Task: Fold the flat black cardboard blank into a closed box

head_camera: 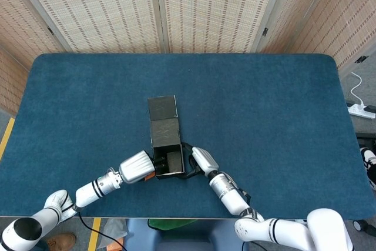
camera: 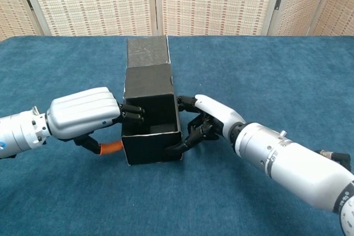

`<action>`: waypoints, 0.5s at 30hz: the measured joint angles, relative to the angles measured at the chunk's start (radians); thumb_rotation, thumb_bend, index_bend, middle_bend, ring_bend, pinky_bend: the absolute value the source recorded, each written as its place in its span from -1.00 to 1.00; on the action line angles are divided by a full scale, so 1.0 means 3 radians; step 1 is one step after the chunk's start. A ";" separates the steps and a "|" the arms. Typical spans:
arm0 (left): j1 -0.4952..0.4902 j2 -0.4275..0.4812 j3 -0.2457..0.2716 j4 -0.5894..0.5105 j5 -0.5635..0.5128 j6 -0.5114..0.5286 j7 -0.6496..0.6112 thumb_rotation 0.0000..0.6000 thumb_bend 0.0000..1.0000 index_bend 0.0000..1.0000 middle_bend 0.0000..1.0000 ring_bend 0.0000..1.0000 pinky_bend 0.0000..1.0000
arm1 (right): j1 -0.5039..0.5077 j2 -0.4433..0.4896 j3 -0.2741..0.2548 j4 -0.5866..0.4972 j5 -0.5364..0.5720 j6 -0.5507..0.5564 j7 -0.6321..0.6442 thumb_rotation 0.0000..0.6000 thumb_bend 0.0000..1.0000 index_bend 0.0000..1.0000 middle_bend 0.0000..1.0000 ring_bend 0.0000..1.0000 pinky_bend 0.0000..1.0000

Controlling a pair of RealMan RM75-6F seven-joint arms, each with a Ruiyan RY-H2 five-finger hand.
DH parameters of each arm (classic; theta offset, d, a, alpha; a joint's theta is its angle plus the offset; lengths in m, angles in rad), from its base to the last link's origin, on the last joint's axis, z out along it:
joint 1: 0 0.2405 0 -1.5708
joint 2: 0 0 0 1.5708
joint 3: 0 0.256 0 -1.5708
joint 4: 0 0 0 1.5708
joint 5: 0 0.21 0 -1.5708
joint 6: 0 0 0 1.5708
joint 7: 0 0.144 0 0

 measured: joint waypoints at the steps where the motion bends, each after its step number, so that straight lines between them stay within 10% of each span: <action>1: -0.0014 0.0023 0.0006 -0.0054 -0.0002 -0.0028 0.0044 1.00 -0.32 -0.01 -0.10 0.67 0.80 | -0.0008 0.0002 -0.0007 -0.0002 -0.0014 0.0006 0.0006 1.00 -0.57 0.04 0.13 0.53 1.00; 15: -0.0057 0.0061 0.0037 -0.0143 -0.0024 0.0008 0.0133 1.00 -0.32 0.32 0.26 0.67 0.80 | -0.0097 0.0028 -0.0026 -0.0082 -0.0070 0.0043 0.0055 1.00 -0.57 0.04 0.13 0.53 1.00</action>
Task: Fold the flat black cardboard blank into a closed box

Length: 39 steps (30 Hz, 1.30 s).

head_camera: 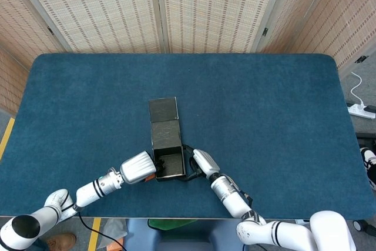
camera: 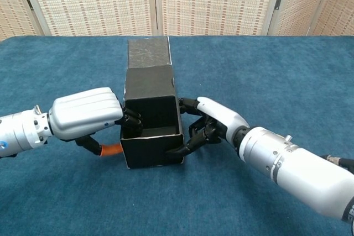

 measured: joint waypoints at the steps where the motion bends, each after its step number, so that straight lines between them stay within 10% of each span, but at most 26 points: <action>1: 0.0002 -0.0013 0.0000 0.0024 0.0000 0.0024 -0.0010 1.00 -0.32 0.32 0.27 0.67 0.80 | -0.0004 -0.0002 0.0003 -0.0002 0.0001 0.0001 0.0006 1.00 -0.57 0.04 0.13 0.53 1.00; 9: 0.0003 -0.0048 0.0003 0.0088 -0.0024 0.0058 -0.0060 1.00 -0.32 0.29 0.23 0.67 0.80 | -0.0031 -0.0009 0.0033 -0.0019 -0.0002 0.0026 0.0023 1.00 -0.57 0.04 0.13 0.53 1.00; 25: 0.0027 0.0229 -0.0162 -0.0302 -0.0200 0.0204 -0.0061 1.00 -0.32 -0.42 -0.38 0.62 0.82 | 0.0097 -0.0254 0.0311 0.0295 0.0183 -0.0006 -0.0043 1.00 -0.57 0.01 0.03 0.53 1.00; 34: 0.0139 0.0583 -0.0259 -0.0874 -0.0416 0.0247 -0.0364 1.00 -0.32 -0.50 -0.42 0.62 0.83 | 0.0302 -0.0547 0.0474 0.0632 0.0336 -0.0187 -0.0078 1.00 -0.82 -0.94 -0.61 0.43 1.00; 39: 0.0212 0.0790 -0.0307 -0.1283 -0.0643 0.0115 -0.0816 1.00 -0.32 -0.62 -0.49 0.61 0.84 | 0.0266 -0.0496 0.0414 0.0507 0.0264 -0.0169 -0.0065 1.00 -0.99 -1.00 -0.86 0.35 1.00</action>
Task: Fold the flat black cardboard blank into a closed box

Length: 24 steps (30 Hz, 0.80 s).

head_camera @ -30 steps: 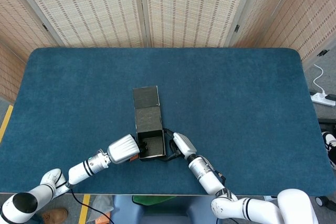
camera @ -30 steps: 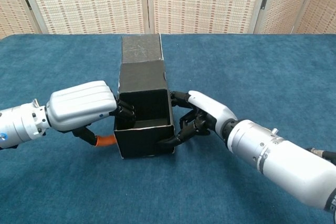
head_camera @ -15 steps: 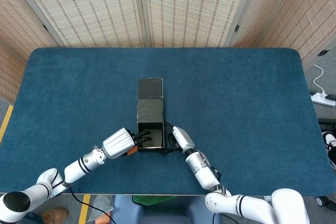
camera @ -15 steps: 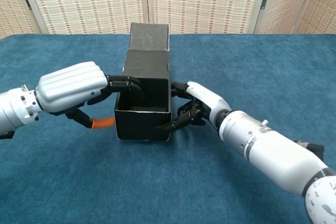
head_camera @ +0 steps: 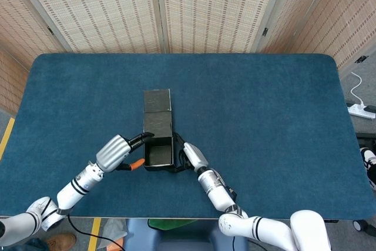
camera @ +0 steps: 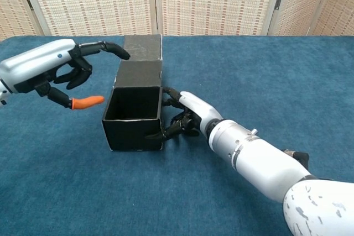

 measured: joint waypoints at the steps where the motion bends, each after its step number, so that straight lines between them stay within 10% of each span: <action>1: 0.0014 0.0054 -0.0011 -0.0112 -0.0065 -0.0061 -0.0138 1.00 -0.32 -0.65 -0.51 0.60 0.84 | -0.0015 0.0021 -0.0015 -0.0042 -0.0012 0.0009 -0.0001 1.00 -1.00 -1.00 -0.89 0.34 1.00; 10: 0.0044 0.0422 -0.0055 -0.0748 -0.0498 -0.0799 -0.1020 1.00 -0.36 -0.99 -0.79 0.46 0.84 | -0.0194 0.0294 -0.0202 -0.0562 -0.0070 0.0093 -0.0121 1.00 -1.00 -1.00 -0.95 0.27 1.00; 24: 0.0113 0.0521 -0.0035 -0.0825 -0.0634 -0.1303 -0.1379 1.00 -0.55 -1.00 -1.00 0.29 0.82 | -0.0473 0.0721 -0.0393 -0.1160 -0.0099 0.0341 -0.0351 1.00 -1.00 -1.00 -0.94 0.25 1.00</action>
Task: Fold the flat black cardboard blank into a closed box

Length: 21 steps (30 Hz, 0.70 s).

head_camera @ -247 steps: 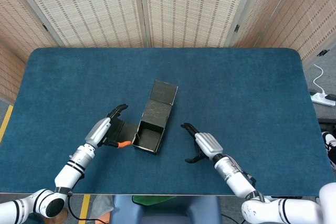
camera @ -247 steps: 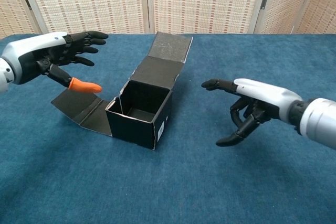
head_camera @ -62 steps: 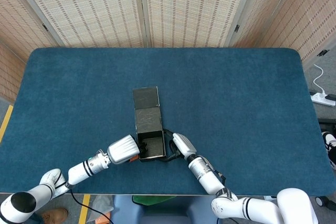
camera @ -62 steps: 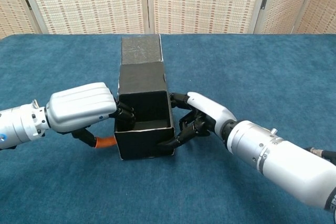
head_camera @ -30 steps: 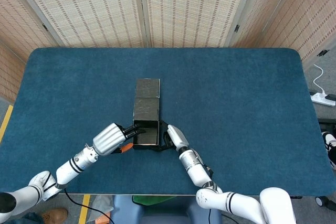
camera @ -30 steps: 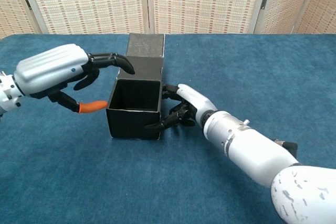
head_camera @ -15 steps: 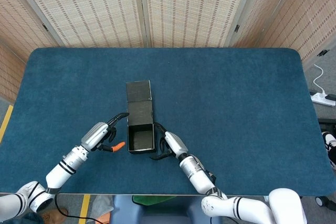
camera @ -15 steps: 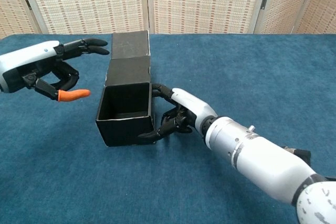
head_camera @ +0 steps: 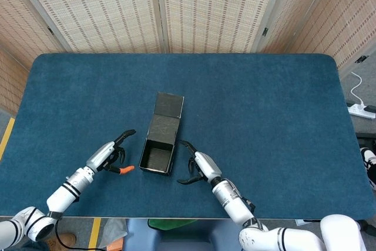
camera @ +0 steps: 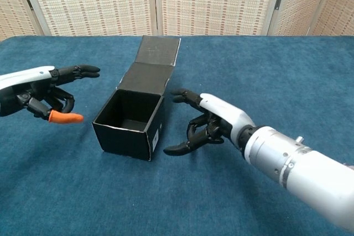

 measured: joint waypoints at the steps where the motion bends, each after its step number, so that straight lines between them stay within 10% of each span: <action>1: -0.0012 -0.0003 0.0016 0.0019 0.0011 -0.0070 -0.0031 1.00 -0.56 -1.00 -1.00 0.28 0.82 | -0.0016 0.0057 0.0000 -0.0065 -0.0023 0.0030 -0.0006 1.00 -1.00 -1.00 -0.93 0.25 1.00; 21: -0.0321 -0.0485 -0.0041 0.0591 0.0179 -0.0580 -0.0622 1.00 -0.60 -1.00 -1.00 0.25 0.82 | -0.0072 0.0872 0.0313 -0.0935 -0.0110 0.0384 -0.0218 1.00 -1.00 -1.00 -0.86 0.25 1.00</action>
